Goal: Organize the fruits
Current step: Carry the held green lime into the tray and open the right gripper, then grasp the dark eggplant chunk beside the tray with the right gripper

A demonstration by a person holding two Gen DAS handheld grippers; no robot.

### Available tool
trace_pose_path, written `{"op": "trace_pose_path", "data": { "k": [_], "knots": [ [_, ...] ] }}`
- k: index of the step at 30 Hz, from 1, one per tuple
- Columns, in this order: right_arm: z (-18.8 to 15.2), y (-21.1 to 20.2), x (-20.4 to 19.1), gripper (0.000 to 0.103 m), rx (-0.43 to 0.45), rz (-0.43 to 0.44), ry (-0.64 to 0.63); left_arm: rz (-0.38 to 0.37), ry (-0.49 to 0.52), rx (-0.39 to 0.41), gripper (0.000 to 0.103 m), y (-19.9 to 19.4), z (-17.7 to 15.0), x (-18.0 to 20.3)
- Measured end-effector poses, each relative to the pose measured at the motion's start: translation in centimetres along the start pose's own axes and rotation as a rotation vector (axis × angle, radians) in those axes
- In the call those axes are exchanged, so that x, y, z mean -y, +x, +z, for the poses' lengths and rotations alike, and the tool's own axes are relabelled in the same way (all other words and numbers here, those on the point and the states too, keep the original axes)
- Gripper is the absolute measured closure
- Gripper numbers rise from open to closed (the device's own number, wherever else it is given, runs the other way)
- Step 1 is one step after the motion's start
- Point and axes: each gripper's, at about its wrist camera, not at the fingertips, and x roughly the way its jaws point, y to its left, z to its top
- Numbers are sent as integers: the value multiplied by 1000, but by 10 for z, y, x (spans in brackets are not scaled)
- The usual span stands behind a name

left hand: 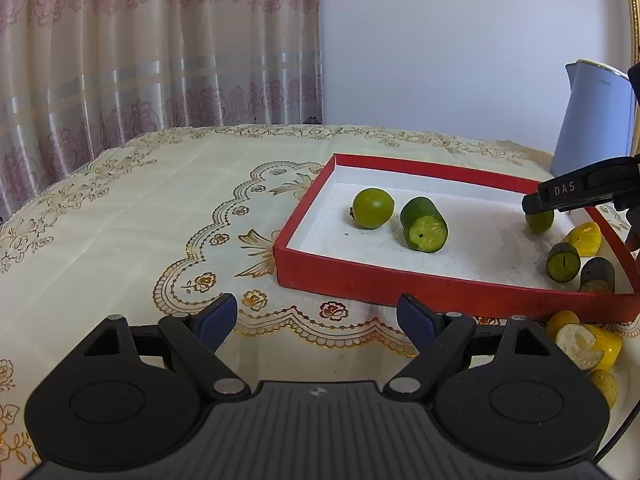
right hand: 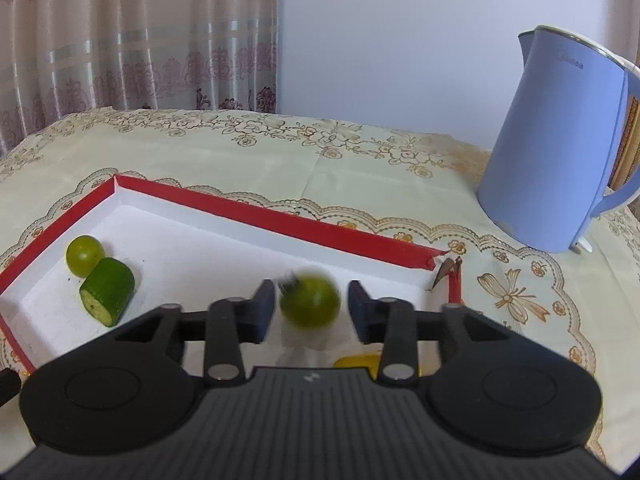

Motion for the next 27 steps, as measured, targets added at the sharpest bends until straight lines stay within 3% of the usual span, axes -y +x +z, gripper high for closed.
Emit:
{"op": "trace_pose_path", "data": {
  "k": [4,8,10,14,17,20,25,27],
  "knots": [
    [0,-19,0,54,48,4,0,0,-1,-1,16,0,0,0],
    [-12,-66,1,54,155,25,-6,-3,-10,-2,16,0,-1,-2],
    [-27,-99,0,54,220,46,-2,-3,-11,-2,16,-1,-1,-2],
    [-60,-150,-1,54,272,72,-10,1,-12,-1,16,-1,-1,-2],
    [-83,-168,-7,54,254,110,-51,2,-14,1,15,-1,-1,-2],
    [-100,-167,-15,54,201,250,-51,0,-28,1,15,-1,-1,-4],
    [-109,-146,-47,55,154,184,-189,4,-37,-7,14,0,-1,-5],
    [-111,-141,-55,65,142,202,-221,4,-37,-9,14,0,0,-5]
  ]
}}
